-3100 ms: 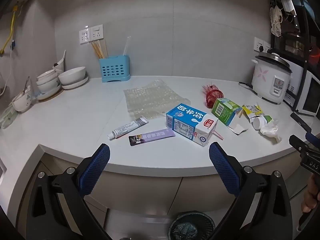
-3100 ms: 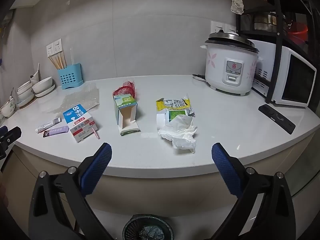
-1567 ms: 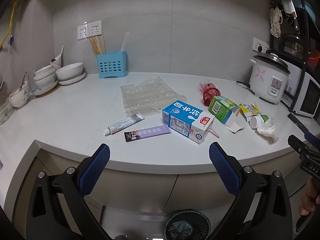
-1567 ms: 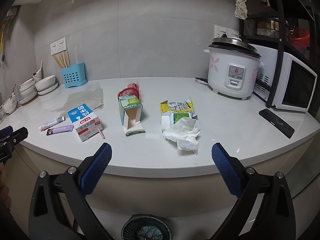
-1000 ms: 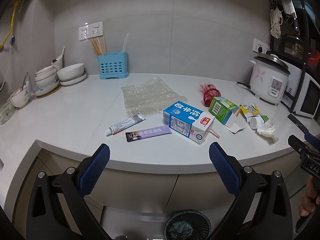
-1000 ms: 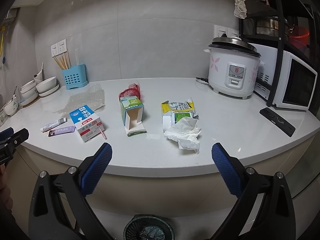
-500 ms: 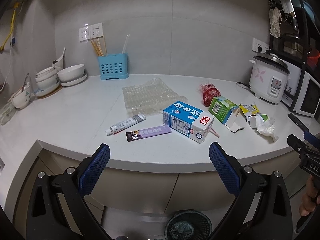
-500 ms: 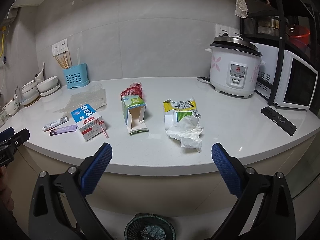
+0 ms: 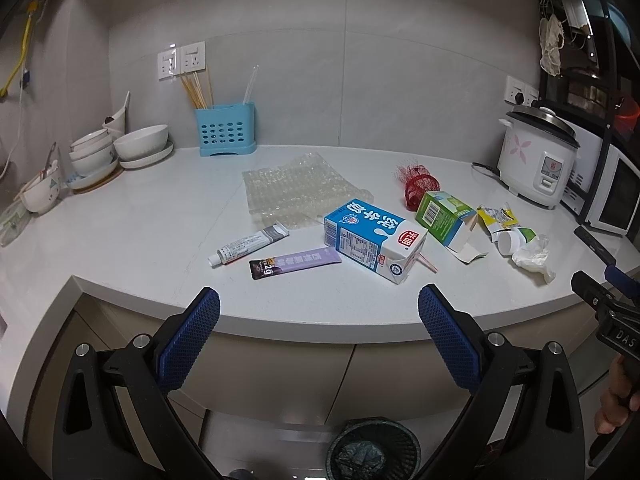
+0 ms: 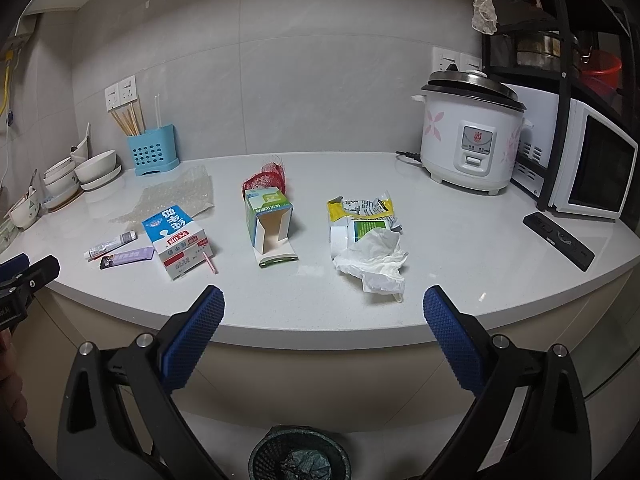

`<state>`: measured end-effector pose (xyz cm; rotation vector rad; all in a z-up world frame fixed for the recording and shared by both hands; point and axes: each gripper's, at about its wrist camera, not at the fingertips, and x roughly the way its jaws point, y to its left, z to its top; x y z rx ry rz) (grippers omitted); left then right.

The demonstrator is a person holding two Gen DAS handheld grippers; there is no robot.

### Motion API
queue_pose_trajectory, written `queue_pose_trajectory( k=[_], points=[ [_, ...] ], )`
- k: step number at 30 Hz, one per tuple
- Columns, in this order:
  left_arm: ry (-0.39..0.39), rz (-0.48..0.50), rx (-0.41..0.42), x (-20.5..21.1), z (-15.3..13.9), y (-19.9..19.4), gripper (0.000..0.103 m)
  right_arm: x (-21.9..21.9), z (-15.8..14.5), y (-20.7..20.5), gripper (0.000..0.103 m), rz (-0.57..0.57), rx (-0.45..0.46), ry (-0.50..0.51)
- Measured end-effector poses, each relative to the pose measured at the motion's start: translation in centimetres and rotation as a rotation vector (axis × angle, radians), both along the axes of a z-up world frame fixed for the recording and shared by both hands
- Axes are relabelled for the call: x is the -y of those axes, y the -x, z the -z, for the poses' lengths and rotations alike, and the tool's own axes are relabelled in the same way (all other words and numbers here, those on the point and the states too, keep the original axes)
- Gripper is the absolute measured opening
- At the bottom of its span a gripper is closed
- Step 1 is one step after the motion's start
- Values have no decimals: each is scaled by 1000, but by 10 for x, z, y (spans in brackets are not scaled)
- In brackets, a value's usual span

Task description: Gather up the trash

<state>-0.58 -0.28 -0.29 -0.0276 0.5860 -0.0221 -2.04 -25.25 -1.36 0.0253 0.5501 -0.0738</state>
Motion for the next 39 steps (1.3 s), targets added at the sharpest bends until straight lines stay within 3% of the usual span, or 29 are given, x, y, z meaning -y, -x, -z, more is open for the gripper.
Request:
queue_pose_trajectory(
  k=[9, 24, 31, 36, 39],
  points=[
    [14, -13, -41, 8, 2, -23, 97, 8, 2, -12, 96, -7, -14, 14],
    [-5, -101, -247, 72, 25, -157, 97, 47, 39, -90, 96, -2, -134, 22],
    [-10, -155, -316, 87, 45, -193, 98, 59, 62, -113, 95, 1, -178, -6],
    [-33, -189, -349, 94, 48, -202, 94, 63, 72, -123, 89, 5, -192, -37],
    [-13, -197, -384, 92, 53, -205, 89, 60, 74, -126, 80, 2, -200, -29]
  ],
)
